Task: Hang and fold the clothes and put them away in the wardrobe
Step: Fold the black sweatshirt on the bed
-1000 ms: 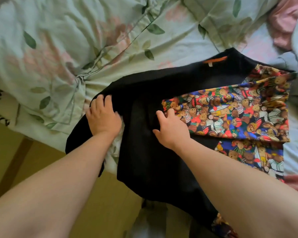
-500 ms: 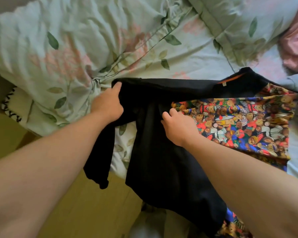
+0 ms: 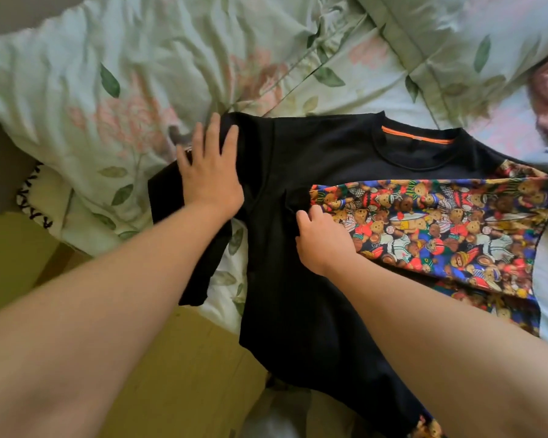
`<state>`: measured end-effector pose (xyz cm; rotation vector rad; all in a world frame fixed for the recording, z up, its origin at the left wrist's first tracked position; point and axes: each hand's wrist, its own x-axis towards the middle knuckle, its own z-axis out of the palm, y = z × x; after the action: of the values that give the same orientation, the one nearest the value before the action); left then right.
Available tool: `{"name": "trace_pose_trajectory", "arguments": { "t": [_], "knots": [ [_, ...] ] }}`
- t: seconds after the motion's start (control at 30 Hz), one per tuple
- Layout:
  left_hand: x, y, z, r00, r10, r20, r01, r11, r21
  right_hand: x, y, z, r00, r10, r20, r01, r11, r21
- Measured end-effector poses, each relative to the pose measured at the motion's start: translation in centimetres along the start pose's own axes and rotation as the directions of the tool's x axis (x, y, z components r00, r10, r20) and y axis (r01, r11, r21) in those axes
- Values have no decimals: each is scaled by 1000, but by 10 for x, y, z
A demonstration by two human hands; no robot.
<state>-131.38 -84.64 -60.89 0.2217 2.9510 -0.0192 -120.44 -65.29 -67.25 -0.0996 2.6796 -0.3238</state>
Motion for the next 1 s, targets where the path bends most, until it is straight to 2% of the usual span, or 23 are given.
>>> {"name": "trace_pose_trajectory", "arguments": {
  "t": [0.1,0.13,0.2,0.23,0.27,0.3,0.37,0.43,0.53,0.63,0.73,0.8,0.9,1.0],
  "knots": [
    [-41,-9,27,973,-209,-97,200,975,-96,-1,3,2,1000,3,28,-3,1000,3],
    [-55,-10,35,967,-211,-140,196,974,-115,0,4,2,1000,4,20,-4,1000,0],
    [-81,-5,50,980,-28,-199,11,996,-88,5,3,2,1000,14,0,-14,1000,-11],
    [-91,-1,57,981,67,-183,-90,988,-122,8,2,1,1000,19,-6,-20,1000,-20],
    [-98,5,63,985,103,-138,-130,970,-204,11,2,0,1000,21,-13,-21,999,-25],
    [-104,11,66,994,80,-78,-100,948,-302,13,1,-1,999,16,-31,-16,999,-28],
    [-105,26,68,999,-48,14,49,869,-492,14,-1,-2,992,1,-122,-2,1000,-13],
    [-97,42,67,991,-122,59,133,787,-603,10,-1,-1,980,-7,-197,19,998,58],
    [-81,66,62,982,-161,100,187,726,-662,-1,8,1,991,10,-135,16,982,188],
    [-66,91,61,951,-190,245,304,721,-623,-18,31,2,978,57,-199,-24,986,167],
    [-55,109,64,902,-293,318,424,742,-520,-37,68,-3,926,217,-309,-169,970,175],
    [-47,118,64,876,-341,341,470,764,-443,-50,100,-6,873,323,-366,-301,946,119],
    [-37,128,62,838,-398,374,524,778,-346,-69,151,-12,777,526,-346,-544,837,49],
    [-33,128,64,824,-431,367,546,778,-312,-82,194,-16,676,696,-241,-705,706,61]
  ]
}}
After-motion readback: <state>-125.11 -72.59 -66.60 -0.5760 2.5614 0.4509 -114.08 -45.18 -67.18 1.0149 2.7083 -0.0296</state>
